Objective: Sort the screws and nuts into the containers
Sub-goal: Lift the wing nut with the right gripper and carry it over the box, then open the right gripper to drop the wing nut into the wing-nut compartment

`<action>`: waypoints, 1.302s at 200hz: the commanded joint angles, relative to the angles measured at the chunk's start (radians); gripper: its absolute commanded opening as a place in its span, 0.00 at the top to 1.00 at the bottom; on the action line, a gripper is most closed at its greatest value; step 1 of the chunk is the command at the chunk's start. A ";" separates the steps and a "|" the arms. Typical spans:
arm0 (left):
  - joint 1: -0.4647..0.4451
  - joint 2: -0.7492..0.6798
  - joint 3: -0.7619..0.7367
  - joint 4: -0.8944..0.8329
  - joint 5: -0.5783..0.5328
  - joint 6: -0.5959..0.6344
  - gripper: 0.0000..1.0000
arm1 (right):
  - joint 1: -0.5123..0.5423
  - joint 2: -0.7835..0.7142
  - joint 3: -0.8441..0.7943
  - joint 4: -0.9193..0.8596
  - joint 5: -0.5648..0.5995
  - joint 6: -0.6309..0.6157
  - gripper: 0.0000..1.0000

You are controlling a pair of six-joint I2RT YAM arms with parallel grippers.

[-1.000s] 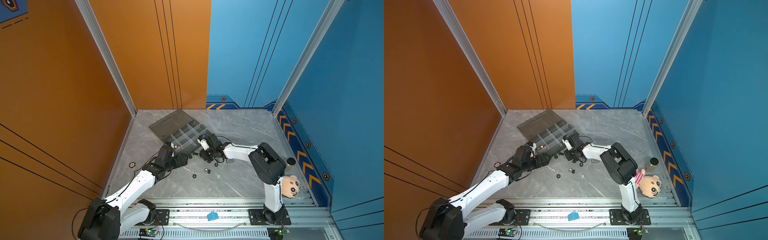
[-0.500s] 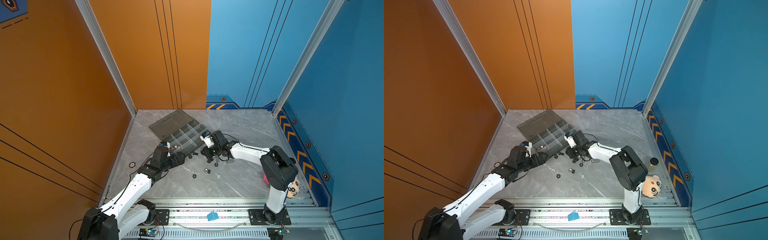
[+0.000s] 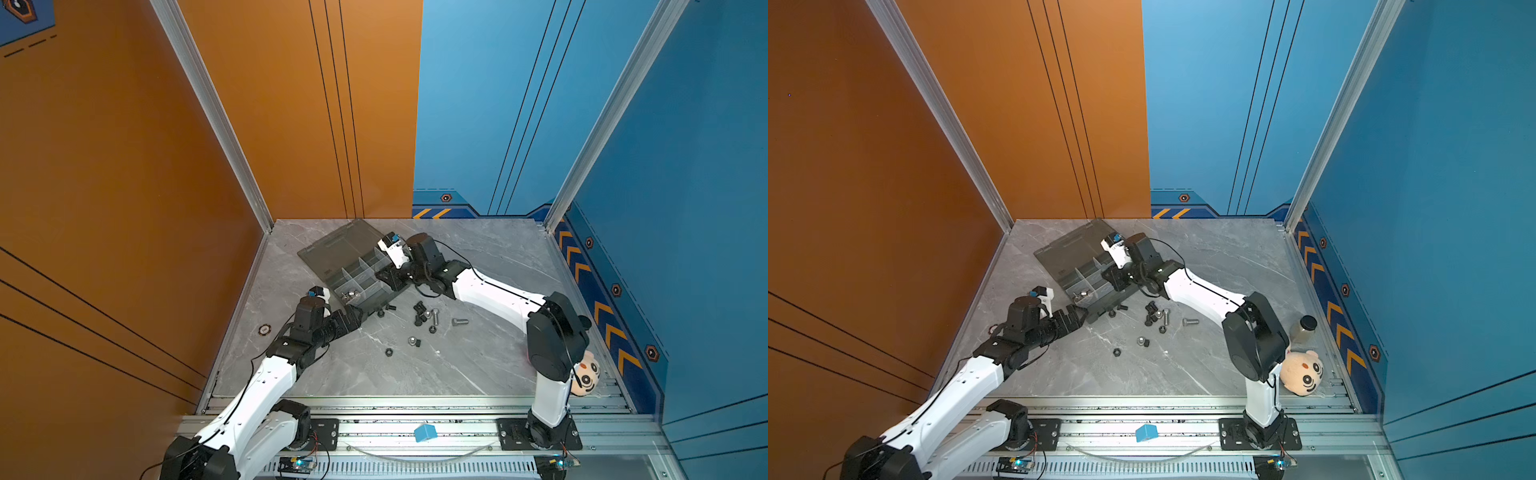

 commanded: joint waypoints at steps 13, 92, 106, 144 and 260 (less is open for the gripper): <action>0.032 -0.032 -0.021 -0.002 0.052 -0.001 0.02 | 0.046 0.135 0.135 -0.019 -0.004 0.010 1.00; 0.078 -0.051 -0.022 -0.024 0.078 0.013 0.02 | 0.075 0.378 0.349 -0.001 0.002 0.061 1.00; 0.087 -0.056 -0.023 -0.025 0.081 0.013 0.02 | 0.077 0.398 0.361 -0.006 0.003 0.064 1.00; 0.095 -0.063 -0.024 -0.030 0.085 0.015 0.02 | 0.077 0.421 0.369 -0.026 0.007 0.062 1.00; 0.101 -0.063 -0.034 -0.025 0.090 0.015 0.02 | 0.077 0.434 0.367 -0.057 0.032 0.061 0.75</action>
